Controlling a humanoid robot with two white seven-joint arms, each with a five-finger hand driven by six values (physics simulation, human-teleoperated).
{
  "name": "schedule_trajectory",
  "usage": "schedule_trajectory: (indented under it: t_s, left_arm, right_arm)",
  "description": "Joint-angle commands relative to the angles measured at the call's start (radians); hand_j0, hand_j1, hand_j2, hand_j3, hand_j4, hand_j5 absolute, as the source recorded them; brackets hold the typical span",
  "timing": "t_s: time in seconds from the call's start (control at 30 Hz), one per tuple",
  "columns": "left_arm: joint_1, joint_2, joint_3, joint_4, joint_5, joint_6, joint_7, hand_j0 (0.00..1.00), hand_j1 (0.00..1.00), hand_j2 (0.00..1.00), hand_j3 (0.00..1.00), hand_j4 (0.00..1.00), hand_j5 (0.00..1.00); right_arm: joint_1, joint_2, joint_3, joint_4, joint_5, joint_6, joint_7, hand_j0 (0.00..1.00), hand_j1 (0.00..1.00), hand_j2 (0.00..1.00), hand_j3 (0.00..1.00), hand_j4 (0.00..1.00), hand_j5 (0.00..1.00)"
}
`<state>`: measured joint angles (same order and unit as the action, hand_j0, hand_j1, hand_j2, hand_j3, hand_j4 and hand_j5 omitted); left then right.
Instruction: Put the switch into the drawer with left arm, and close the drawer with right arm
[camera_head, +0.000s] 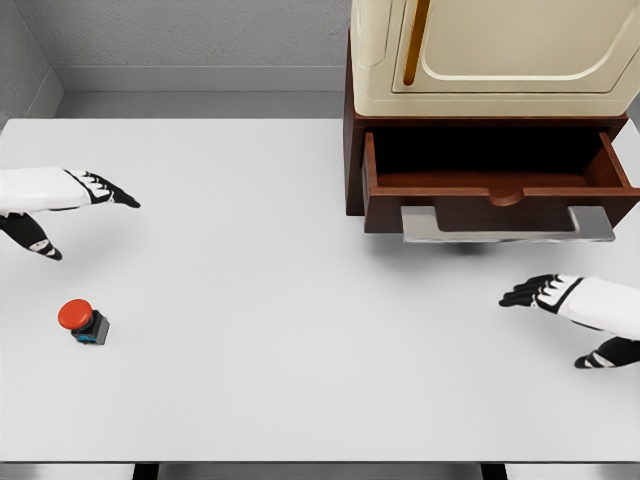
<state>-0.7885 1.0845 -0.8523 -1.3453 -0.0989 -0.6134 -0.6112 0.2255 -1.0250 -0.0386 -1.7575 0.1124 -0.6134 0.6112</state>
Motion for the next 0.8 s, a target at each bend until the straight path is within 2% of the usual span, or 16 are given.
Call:
schedule_trajectory:
  t_s: [0.0,0.1,0.2,0.23,0.27,0.3,0.33,0.4,0.5,0.53,0.6,0.77]
  left_arm:
    - [0.002,0.012,0.001,-0.002,0.005,0.002,0.0,1.0,1.0,1.0,1.0,1.0,1.0]
    - [0.002,0.021,-0.001,-0.012,0.005,0.002,0.0,1.0,1.0,1.0,1.0,1.0,1.0]
    - [-0.003,0.123,-0.073,-0.175,-0.016,0.002,0.0,1.0,1.0,1.0,1.0,1.0,1.0]
    - [-0.001,0.149,-0.077,-0.195,-0.027,0.002,0.0,1.0,1.0,1.0,1.0,1.0,1.0]
    - [-0.001,0.158,-0.105,-0.232,-0.047,0.002,0.0,1.0,1.0,1.0,1.0,1.0,1.0]
    - [-0.001,0.167,-0.11,-0.255,-0.061,0.002,0.0,1.0,1.0,1.0,1.0,1.0,1.0]
    - [0.0,0.186,-0.111,-0.276,-0.067,0.002,0.0,1.0,1.0,1.0,1.0,1.0,1.0]
    - [0.006,0.209,-0.131,-0.287,-0.067,0.002,0.0,1.0,1.0,1.0,1.0,1.0,1.0]
    - [0.009,0.222,-0.156,-0.287,-0.067,0.002,0.0,1.0,1.0,1.0,1.0,1.0,1.0]
    - [0.011,0.226,-0.157,-0.287,-0.067,0.002,0.0,1.0,1.0,1.0,1.0,1.0,1.0]
    - [0.018,0.279,-0.168,-0.325,-0.067,0.002,0.0,1.0,1.0,1.0,1.0,1.0,1.0]
    - [0.046,0.275,-0.179,-0.345,-0.067,0.002,0.0,0.98,0.98,0.98,0.98,0.98,0.98]
  right_arm:
    - [-0.002,-0.001,0.008,0.0,-0.007,0.003,0.0,1.0,1.0,1.0,1.0,1.0,1.0]
    - [-0.029,-0.001,0.009,0.0,-0.007,0.003,0.0,1.0,1.0,1.0,1.0,1.0,1.0]
    - [-0.017,-0.006,-0.001,0.0,-0.005,0.003,0.0,1.0,1.0,1.0,1.0,1.0,1.0]
    - [-0.015,-0.006,-0.006,0.0,-0.005,0.003,0.0,0.87,0.87,0.87,0.87,0.87,0.87]
    - [-0.003,-0.006,-0.032,0.0,-0.005,0.003,0.0,0.64,0.64,0.64,0.64,0.64,0.64]
    - [0.026,-0.001,-0.089,0.0,-0.007,0.003,0.0,0.51,0.51,0.51,0.51,0.51,0.51]
    - [0.1,0.003,-0.179,0.0,-0.008,0.003,0.0,0.45,0.45,0.45,0.45,0.45,0.45]
    - [0.216,0.049,-0.34,0.001,-0.013,0.003,0.0,0.43,0.43,0.43,0.43,0.43,0.43]
    - [0.262,0.057,-0.403,0.001,-0.082,0.003,0.0,0.37,0.37,0.37,0.37,0.37,0.37]
    - [0.288,0.057,-0.449,0.001,-0.111,0.003,0.0,0.36,0.36,0.36,0.36,0.36,0.36]
    - [0.316,0.049,-0.477,0.001,-0.137,0.003,0.0,0.35,0.35,0.35,0.35,0.35,0.35]
    - [0.328,0.0,-0.488,0.0,-0.189,0.003,0.0,0.33,0.33,0.33,0.33,0.33,0.33]
